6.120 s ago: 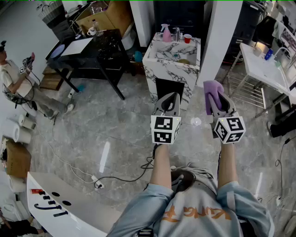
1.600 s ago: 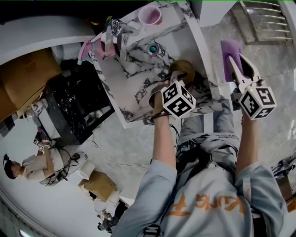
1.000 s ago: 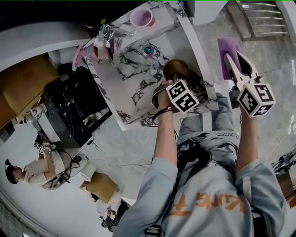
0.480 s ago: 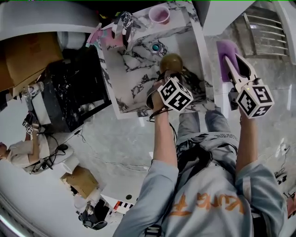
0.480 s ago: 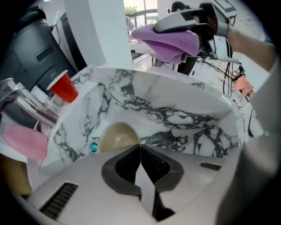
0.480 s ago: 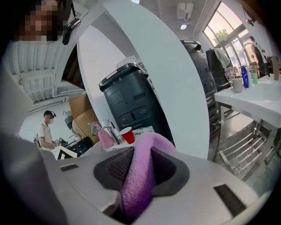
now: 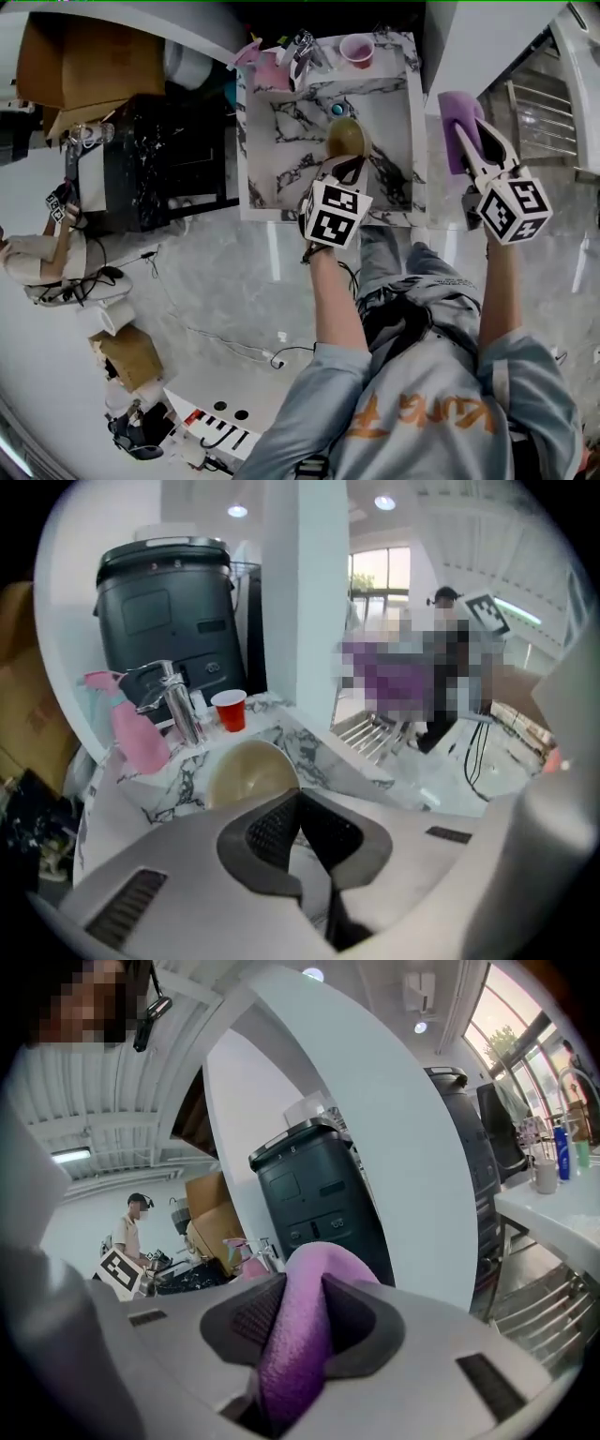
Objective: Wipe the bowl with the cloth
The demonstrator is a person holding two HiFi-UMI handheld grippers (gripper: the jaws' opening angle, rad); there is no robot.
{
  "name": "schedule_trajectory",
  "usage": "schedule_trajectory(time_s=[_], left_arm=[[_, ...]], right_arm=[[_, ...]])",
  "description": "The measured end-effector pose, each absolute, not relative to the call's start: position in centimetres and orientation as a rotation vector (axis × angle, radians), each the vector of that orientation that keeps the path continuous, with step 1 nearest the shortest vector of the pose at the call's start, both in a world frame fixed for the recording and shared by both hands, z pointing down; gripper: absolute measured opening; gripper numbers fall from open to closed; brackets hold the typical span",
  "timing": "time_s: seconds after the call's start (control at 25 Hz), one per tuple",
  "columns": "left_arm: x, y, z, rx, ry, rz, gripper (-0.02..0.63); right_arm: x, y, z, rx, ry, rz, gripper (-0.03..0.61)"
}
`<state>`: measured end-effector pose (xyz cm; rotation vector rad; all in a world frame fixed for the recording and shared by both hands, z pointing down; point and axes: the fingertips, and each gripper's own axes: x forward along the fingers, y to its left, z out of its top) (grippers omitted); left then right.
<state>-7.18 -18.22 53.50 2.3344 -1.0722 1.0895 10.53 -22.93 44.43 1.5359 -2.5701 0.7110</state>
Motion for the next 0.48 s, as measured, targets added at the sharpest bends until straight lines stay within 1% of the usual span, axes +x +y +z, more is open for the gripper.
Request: schedule_trajectory(time_s=[0.2, 0.48], left_arm=[[-6.0, -16.3, 50.0, 2.380, -1.154, 0.869, 0.028], [-4.4, -15.3, 43.0, 2.517, -1.200, 0.481, 0.028]], right_arm=[[10.8, -22.4, 41.1, 1.481, -2.660, 0.618, 0.126], [10.4, -22.0, 35.9, 1.403, -2.801, 0.469, 0.126]])
